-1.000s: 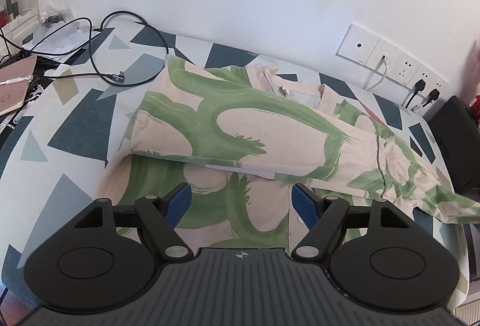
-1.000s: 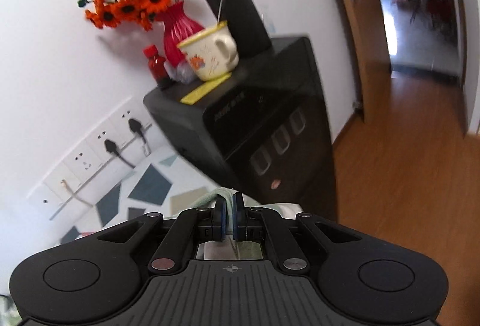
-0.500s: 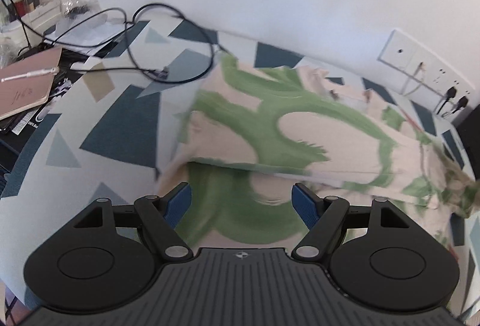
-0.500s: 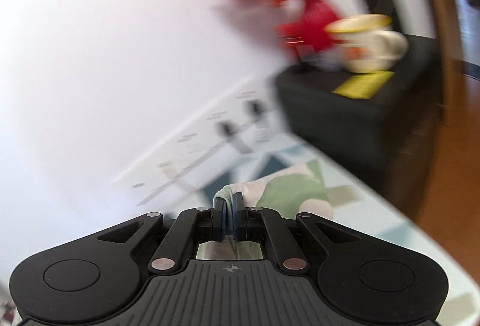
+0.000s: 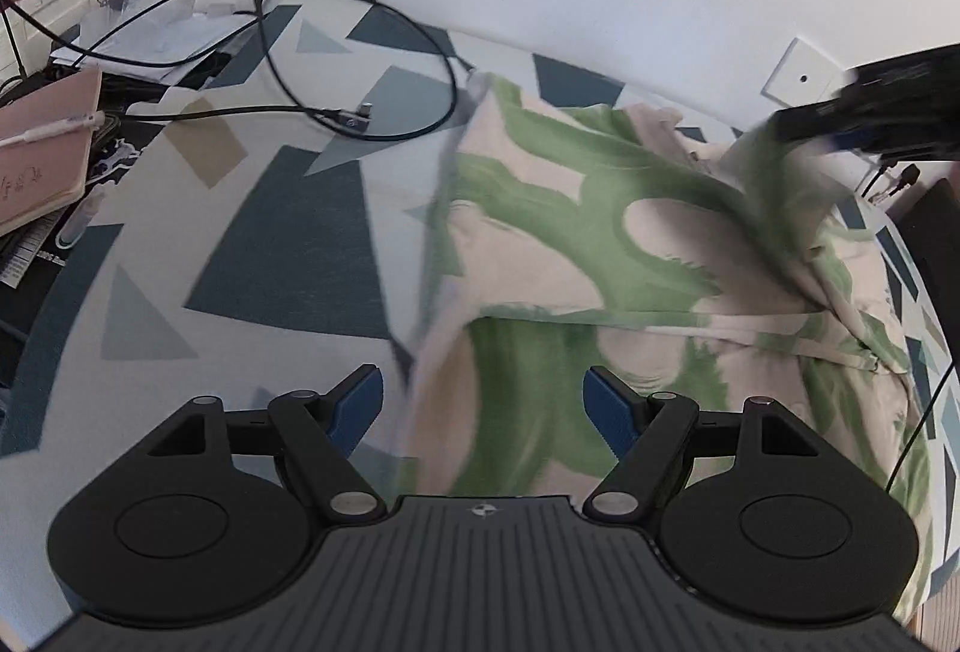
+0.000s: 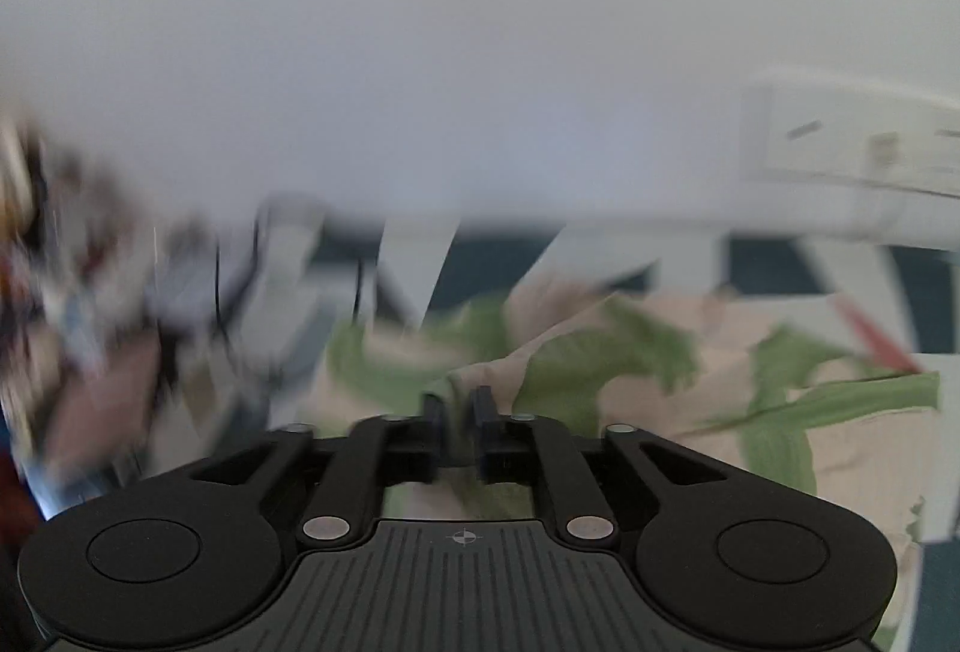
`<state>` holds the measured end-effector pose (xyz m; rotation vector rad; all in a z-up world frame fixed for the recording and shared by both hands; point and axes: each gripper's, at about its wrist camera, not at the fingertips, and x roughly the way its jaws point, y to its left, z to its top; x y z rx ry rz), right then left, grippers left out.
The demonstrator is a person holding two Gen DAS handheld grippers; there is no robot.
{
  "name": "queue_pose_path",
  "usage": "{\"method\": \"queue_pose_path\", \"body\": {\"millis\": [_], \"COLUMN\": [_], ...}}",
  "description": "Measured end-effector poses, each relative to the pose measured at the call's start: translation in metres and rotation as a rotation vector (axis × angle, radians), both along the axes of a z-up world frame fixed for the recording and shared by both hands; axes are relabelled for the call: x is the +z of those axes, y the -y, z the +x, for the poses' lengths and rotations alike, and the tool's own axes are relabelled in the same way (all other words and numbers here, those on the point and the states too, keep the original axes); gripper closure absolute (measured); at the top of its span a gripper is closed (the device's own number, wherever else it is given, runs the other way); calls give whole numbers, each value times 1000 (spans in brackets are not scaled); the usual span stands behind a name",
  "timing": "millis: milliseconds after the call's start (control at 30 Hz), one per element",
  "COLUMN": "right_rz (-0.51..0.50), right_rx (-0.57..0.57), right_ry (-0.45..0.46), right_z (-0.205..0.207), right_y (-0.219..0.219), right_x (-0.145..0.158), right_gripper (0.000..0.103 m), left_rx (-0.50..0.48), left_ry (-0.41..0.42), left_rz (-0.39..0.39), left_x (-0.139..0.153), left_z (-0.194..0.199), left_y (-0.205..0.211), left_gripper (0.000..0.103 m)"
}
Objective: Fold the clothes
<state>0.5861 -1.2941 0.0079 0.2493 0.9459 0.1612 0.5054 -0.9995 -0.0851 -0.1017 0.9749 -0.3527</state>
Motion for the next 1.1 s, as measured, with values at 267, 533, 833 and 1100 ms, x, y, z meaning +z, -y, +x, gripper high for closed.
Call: {"method": "queue_pose_path", "body": {"millis": [267,533,833,1100], "right_rz": [-8,-105,-57,-30], "right_rx": [-153,-473,-617,-570], "right_ry": [26,-34,-41,27], "right_z": [5,-79,-146,-140], "right_y": [9,106,172,167], "right_x": [-10,-43,-77,-84], "right_gripper": [57,55,55,51], "left_rx": [-89,-364,-534,-553], "left_ry": [8,98,194,185], "left_rz": [-5,42,208,358], "left_x": [1,6,-8,-21], "left_z": [35,47,34,38], "left_y": [-3,88,175,202], "left_gripper": [27,27,26,26]}}
